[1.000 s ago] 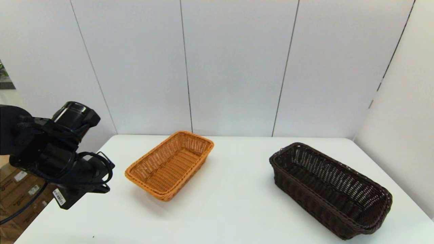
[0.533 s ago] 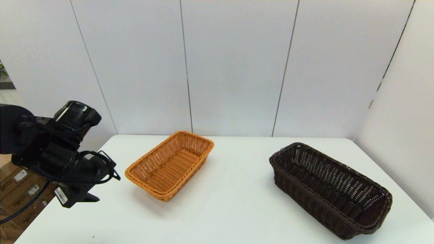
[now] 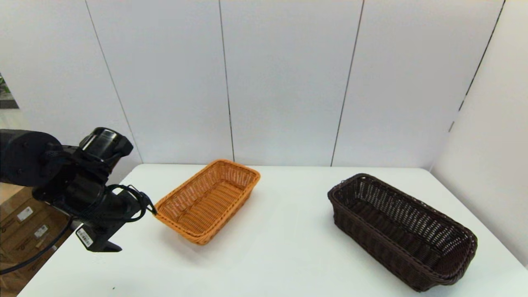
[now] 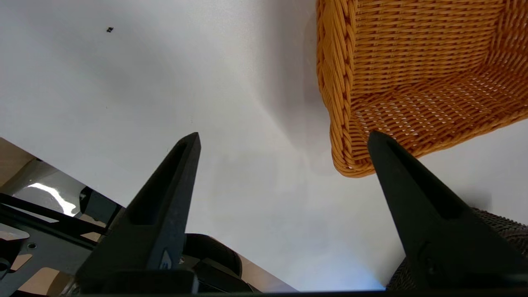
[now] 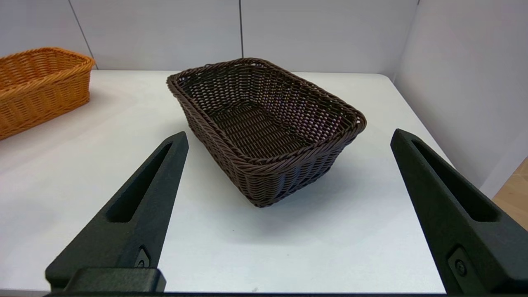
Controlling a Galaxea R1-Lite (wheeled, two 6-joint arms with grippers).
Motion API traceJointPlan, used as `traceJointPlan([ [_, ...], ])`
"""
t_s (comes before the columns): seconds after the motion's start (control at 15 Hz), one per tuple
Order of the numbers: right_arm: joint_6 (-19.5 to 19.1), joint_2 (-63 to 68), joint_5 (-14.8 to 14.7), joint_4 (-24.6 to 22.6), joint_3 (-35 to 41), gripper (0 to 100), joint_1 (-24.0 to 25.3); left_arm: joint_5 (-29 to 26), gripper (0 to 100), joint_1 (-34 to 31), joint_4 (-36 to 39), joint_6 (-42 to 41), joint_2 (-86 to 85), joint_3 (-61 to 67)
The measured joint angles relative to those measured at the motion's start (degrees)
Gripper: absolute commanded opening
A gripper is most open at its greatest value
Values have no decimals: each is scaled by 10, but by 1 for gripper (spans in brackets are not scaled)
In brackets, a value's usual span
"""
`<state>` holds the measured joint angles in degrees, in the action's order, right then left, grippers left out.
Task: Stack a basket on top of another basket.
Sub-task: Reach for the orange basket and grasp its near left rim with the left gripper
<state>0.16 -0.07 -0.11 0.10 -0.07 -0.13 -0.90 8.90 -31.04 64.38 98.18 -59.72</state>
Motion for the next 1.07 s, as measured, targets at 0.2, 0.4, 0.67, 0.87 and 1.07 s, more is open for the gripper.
traceJointPlan([
  [0.2, 0, 0, 0, 0, 0, 100, 0, 0, 100, 0, -1, 0, 12, -13],
  [0.4, 0, 0, 0, 0, 0, 100, 0, 0, 100, 0, -4, 1, 23, -31],
  [0.67, 0, 0, 0, 0, 0, 100, 0, 1, 100, 0, -6, 19, 51, -57],
  [0.87, 0, 0, 0, 0, 0, 100, 0, 1, 100, 0, -5, 23, 73, -65],
  [1.07, 0, 0, 0, 0, 0, 100, 0, 1, 100, 0, -6, 21, 92, -84],
])
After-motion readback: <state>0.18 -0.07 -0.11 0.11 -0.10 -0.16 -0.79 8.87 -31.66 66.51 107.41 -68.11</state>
